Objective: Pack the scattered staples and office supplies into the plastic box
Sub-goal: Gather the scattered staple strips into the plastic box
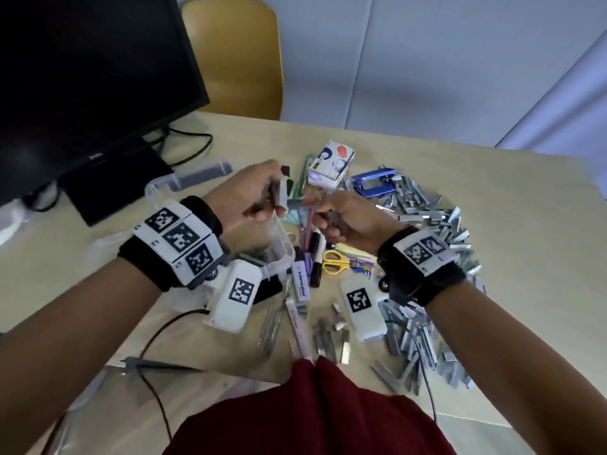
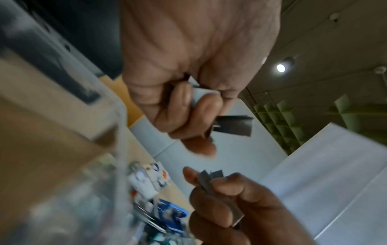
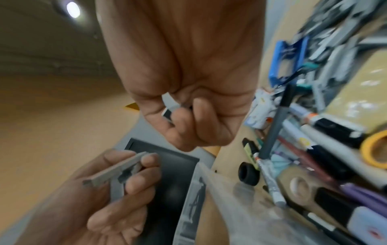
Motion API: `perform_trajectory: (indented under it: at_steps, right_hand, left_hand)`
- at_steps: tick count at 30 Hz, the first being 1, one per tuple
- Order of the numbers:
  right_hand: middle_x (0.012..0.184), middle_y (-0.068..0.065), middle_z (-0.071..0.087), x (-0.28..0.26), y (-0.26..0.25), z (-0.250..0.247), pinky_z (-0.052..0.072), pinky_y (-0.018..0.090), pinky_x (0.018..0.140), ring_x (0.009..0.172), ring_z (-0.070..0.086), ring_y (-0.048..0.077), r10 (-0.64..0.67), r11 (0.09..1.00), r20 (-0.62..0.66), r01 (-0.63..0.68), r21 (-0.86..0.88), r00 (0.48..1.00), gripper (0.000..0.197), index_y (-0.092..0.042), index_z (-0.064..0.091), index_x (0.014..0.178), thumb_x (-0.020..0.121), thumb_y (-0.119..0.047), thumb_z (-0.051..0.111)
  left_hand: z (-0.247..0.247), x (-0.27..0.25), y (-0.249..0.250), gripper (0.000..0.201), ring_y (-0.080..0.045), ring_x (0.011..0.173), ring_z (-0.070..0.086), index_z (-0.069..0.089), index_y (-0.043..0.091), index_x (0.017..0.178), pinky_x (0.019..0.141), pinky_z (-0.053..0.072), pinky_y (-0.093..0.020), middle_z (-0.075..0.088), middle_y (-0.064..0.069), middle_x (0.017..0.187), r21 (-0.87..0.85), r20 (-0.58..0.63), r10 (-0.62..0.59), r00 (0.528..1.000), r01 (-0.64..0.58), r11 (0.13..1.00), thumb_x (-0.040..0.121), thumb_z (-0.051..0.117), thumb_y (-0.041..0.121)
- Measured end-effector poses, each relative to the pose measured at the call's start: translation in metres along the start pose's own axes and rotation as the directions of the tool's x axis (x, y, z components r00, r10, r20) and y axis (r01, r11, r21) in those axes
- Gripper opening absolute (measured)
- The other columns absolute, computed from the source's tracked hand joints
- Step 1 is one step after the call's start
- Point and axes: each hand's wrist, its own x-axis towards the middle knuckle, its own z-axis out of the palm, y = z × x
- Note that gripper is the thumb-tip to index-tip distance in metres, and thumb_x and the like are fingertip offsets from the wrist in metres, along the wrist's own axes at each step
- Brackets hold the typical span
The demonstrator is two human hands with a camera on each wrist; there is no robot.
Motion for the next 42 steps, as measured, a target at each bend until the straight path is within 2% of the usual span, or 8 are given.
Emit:
perform_trajectory:
  at_steps: [4,9,13,17,23,26,32,42]
  right_hand:
    - [0.061,0.006,0.044,0.014,-0.011,0.048,0.027,0.023,0.047,0.048,0.036,0.015,0.013,0.969,-0.021,-0.018,-0.245,1.000,0.005,-0.007,0.044,0.099,0.095,-0.007,0.040]
    - [0.076,0.008,0.052,0.027,-0.011,0.080,0.049,0.023,0.051,0.058,0.054,0.017,-0.009,0.831,0.019,0.018,-0.556,1.000,0.022,-0.002,0.042,0.113,0.092,0.002,0.041]
    - [0.100,0.018,0.058,0.035,-0.003,0.090,0.055,0.045,0.075,0.079,0.061,0.029,-0.072,0.667,-0.021,0.032,-0.745,0.997,0.031,-0.005,0.038,0.119,0.089,0.000,0.045]
    - [0.114,0.018,0.054,0.035,0.003,0.090,0.053,0.039,0.075,0.089,0.056,0.029,-0.102,0.675,-0.063,0.022,-0.737,0.993,0.030,-0.005,0.037,0.115,0.087,-0.002,0.047]
    - [0.098,0.012,0.055,0.030,0.010,0.084,0.054,0.047,0.078,0.091,0.062,0.032,-0.206,0.721,-0.133,0.058,-0.691,0.970,0.030,-0.004,0.049,0.114,0.087,0.002,0.040]
    - [0.087,0.007,0.059,0.025,0.017,0.077,0.051,0.029,0.074,0.081,0.058,0.024,-0.350,0.695,-0.195,0.114,-0.710,0.916,0.025,-0.002,0.060,0.098,0.083,0.006,0.041]
    - [0.121,0.019,0.056,0.014,0.037,0.068,0.039,0.034,0.096,0.109,0.052,0.031,-0.320,0.528,-0.189,0.009,-0.849,0.928,0.036,0.000,0.046,0.124,0.090,-0.011,0.049]
    - [0.078,0.010,0.048,0.016,0.056,0.065,0.036,0.028,0.062,0.077,0.048,0.025,-0.204,0.648,-0.200,-0.021,-0.762,0.958,0.023,0.004,0.050,0.094,0.095,-0.014,0.037]
  left_hand:
    - [-0.034,-0.023,-0.009,0.035,-0.013,0.032,0.033,0.053,0.011,0.053,0.033,0.018,-0.015,0.058,-0.017,0.062,0.362,0.003,-0.145,0.989,0.134,0.923,0.085,0.043,0.020]
    - [-0.054,-0.024,-0.027,0.028,-0.016,0.042,0.026,0.048,0.008,0.057,0.039,0.018,-0.015,0.041,-0.010,0.056,0.756,-0.032,-0.413,0.910,0.292,0.585,0.084,0.047,0.011]
    - [-0.055,-0.018,-0.037,0.020,-0.017,0.045,0.036,0.046,0.006,0.070,0.038,0.024,-0.014,0.044,-0.008,0.056,0.841,-0.073,-0.380,0.922,0.262,0.473,0.088,0.050,0.014]
    - [-0.049,-0.013,-0.041,0.026,-0.016,0.047,0.044,0.043,0.005,0.072,0.040,0.032,-0.016,0.049,-0.006,0.058,0.914,-0.085,-0.339,0.937,0.209,0.347,0.090,0.053,0.020]
    - [-0.032,-0.009,-0.043,0.022,-0.015,0.053,0.052,0.038,0.008,0.107,0.051,0.043,-0.022,0.047,-0.003,0.070,0.942,-0.043,-0.363,0.931,0.159,0.297,0.092,0.051,0.016]
    - [-0.024,-0.005,-0.048,0.026,-0.014,0.051,0.049,0.044,0.003,0.115,0.048,0.041,-0.021,0.050,-0.003,0.066,0.967,-0.026,-0.390,0.920,0.123,0.224,0.092,0.049,0.014]
    - [-0.024,0.007,-0.049,0.030,-0.023,0.083,0.054,0.051,0.003,0.117,0.065,0.044,-0.024,0.059,-0.013,0.102,0.961,-0.016,-0.354,0.935,0.113,0.253,0.089,0.053,0.010]
    - [-0.034,0.005,-0.039,0.024,-0.018,0.078,0.058,0.055,0.001,0.114,0.065,0.047,-0.022,0.063,-0.012,0.100,0.880,0.016,-0.316,0.949,0.137,0.456,0.090,0.053,0.005]
